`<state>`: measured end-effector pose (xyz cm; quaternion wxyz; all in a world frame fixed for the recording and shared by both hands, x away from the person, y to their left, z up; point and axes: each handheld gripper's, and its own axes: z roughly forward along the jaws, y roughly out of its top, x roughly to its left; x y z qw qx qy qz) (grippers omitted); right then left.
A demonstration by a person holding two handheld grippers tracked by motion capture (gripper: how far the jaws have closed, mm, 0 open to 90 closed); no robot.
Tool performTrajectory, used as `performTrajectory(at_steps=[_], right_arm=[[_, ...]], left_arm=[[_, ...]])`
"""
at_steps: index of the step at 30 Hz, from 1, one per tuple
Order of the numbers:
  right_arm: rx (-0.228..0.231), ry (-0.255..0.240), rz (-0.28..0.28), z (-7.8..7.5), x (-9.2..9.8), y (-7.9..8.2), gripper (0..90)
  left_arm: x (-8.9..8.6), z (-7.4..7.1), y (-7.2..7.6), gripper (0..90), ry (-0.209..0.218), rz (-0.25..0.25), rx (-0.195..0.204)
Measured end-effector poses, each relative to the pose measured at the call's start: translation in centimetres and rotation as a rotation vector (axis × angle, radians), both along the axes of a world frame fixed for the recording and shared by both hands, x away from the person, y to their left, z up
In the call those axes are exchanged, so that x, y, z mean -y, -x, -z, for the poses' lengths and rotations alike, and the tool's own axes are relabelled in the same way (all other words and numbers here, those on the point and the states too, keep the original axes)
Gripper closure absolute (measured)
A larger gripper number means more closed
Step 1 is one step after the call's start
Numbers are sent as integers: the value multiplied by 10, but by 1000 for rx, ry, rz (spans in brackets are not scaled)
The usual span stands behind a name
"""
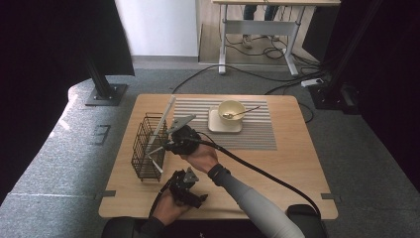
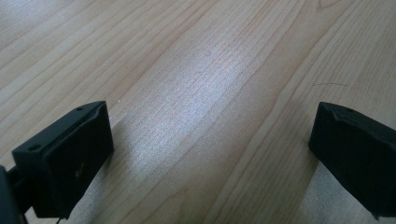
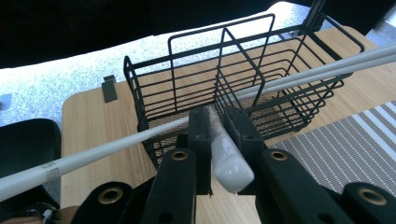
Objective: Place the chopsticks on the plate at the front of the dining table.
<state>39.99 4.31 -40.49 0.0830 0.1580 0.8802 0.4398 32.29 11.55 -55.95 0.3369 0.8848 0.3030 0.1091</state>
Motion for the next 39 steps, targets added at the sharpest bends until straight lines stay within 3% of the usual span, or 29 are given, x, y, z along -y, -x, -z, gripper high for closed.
performTrajectory(at_steps=[8, 16, 39], right_arm=[[14, 6, -3, -2, 1, 0, 819], [-7, -5, -25, -12, 7, -1, 820], [-23, -52, -56, -63, 44, 4, 820]], left_arm=[[0, 0, 0, 0, -1, 1, 1], [0, 0, 0, 0, -1, 4, 0], [0, 0, 0, 0, -1, 3, 2]])
